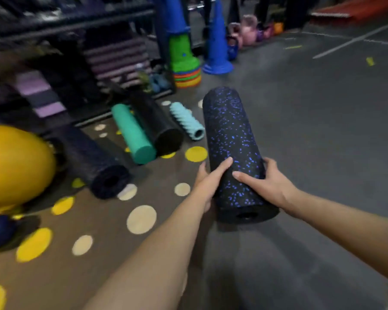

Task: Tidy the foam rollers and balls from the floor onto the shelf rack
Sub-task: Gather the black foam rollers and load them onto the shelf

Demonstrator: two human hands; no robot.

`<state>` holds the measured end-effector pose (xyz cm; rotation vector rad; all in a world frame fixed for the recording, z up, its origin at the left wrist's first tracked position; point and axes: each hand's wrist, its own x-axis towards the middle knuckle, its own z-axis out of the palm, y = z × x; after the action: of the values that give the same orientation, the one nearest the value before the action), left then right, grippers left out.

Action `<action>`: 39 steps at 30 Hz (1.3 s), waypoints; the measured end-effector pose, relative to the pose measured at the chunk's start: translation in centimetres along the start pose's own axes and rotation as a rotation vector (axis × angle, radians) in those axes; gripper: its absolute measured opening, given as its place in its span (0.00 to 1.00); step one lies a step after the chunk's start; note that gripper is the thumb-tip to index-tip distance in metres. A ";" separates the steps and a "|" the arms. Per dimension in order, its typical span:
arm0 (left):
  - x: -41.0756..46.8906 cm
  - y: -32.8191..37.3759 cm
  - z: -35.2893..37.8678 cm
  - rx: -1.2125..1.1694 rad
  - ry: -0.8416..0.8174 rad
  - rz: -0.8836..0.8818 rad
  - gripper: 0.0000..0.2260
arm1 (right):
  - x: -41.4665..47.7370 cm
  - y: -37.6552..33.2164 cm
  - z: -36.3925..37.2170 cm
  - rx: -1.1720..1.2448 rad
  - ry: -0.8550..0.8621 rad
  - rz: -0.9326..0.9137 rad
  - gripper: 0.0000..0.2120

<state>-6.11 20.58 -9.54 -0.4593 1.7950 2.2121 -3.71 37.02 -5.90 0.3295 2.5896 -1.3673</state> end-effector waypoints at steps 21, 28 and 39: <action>7.3 2.0 -19.1 0.479 0.788 0.440 0.09 | 5.6 -3.0 19.8 -0.185 0.117 -0.108 0.23; 1.7 -7.3 3.3 0.569 -0.230 0.245 0.07 | -4.8 10.9 4.8 -0.126 0.579 0.414 0.22; -17.0 -23.3 21.4 0.482 -0.954 -0.229 0.12 | -29.8 26.0 -6.8 -0.825 0.684 0.906 0.33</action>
<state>16.74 46.36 -19.66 0.4147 1.5097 1.3638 31.73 53.74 -14.43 1.7163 2.5446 0.1691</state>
